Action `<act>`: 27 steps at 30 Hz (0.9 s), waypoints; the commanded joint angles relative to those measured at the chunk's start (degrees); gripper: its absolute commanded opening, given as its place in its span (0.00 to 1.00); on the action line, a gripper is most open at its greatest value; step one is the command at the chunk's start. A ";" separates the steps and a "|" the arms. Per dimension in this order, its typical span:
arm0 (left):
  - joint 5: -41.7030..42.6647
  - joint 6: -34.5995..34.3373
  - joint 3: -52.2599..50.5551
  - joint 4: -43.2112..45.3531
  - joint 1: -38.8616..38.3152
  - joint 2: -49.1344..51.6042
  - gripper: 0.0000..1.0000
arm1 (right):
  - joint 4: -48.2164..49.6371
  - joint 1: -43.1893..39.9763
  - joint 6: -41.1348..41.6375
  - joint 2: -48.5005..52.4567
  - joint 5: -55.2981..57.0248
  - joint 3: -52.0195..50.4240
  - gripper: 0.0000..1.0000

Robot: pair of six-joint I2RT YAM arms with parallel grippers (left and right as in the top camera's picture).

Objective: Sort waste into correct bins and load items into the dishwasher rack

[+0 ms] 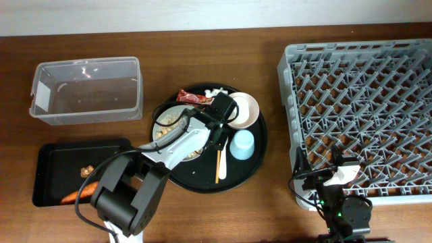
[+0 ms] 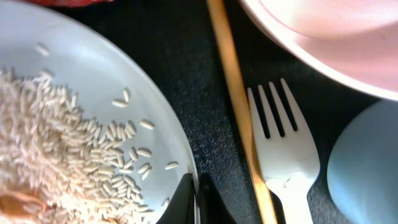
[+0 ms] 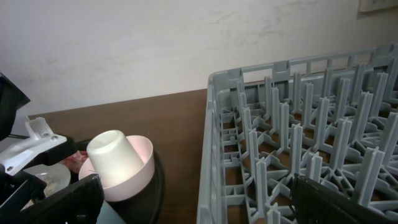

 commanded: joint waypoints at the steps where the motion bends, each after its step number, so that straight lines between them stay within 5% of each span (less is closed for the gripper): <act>1: 0.87 0.24 -1.29 -0.09 0.17 1.09 0.01 | -0.31 -0.37 -0.39 -0.37 0.31 -0.28 0.99; 27: -5.57 -3.72 -1.25 -8.28 -4.70 -13.94 0.01 | -0.28 -0.37 -0.39 -0.33 0.31 -0.28 0.99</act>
